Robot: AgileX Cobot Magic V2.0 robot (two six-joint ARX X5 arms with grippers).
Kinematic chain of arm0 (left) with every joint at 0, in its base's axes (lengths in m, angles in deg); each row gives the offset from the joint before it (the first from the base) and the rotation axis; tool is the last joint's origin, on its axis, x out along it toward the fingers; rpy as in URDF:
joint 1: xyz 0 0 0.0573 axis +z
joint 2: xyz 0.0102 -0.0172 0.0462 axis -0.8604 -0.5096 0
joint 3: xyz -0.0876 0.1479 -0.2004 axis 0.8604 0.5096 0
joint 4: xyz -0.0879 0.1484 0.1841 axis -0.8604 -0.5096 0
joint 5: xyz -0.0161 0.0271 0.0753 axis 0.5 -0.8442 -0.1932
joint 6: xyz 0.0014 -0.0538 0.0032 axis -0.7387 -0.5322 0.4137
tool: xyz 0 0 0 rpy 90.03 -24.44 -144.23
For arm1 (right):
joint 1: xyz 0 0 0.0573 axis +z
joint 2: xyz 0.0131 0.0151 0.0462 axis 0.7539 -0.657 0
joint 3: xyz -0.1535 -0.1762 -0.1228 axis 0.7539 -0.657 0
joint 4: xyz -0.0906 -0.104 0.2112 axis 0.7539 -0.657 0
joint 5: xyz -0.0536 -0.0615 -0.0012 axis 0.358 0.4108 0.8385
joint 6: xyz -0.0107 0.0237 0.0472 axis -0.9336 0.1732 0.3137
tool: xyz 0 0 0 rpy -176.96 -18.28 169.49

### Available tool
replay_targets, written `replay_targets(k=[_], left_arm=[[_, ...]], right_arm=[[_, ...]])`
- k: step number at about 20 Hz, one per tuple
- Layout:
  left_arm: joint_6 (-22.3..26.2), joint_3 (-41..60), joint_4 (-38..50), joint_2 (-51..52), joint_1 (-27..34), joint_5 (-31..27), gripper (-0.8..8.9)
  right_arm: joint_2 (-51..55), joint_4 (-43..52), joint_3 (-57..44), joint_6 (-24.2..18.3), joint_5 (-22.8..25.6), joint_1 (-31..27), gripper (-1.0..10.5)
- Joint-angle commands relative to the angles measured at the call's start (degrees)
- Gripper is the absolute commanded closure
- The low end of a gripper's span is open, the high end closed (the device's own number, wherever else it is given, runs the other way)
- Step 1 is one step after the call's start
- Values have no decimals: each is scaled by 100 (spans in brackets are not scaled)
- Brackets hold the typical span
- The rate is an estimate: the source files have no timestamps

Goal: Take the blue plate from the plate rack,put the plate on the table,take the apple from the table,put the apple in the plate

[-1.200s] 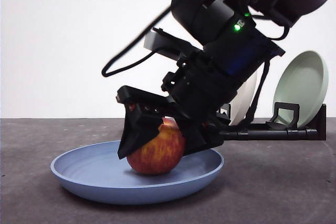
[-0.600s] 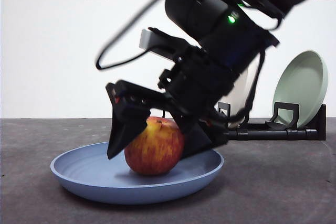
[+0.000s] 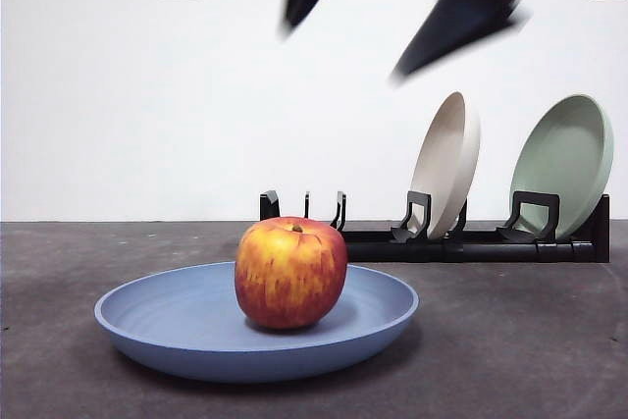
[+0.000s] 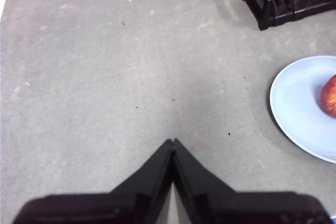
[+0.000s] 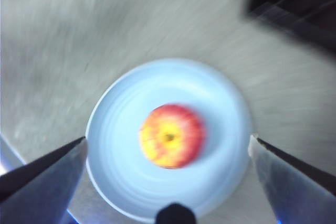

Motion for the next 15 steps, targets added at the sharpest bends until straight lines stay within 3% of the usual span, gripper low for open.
replay_targets(k=[1,3,8,14,15], left_arm=[[70,42,24,-125,22,-33,816],[70,42,24,-291,22,-33,816],[68,42,24,-748,26,-22,816],[77,44,24,-911,389,11,816],[448,44,24,-907,586,-35,817]], right_arm=[[656,-437,129,-35,433,7,949],[1073,-573,162,-31,817,7,945],[1375,-588,162,-35,1209,2,945],[1325,-1099,162,-35,1303,2,945],[1325,-1233,162,-35,1303,2,945]])
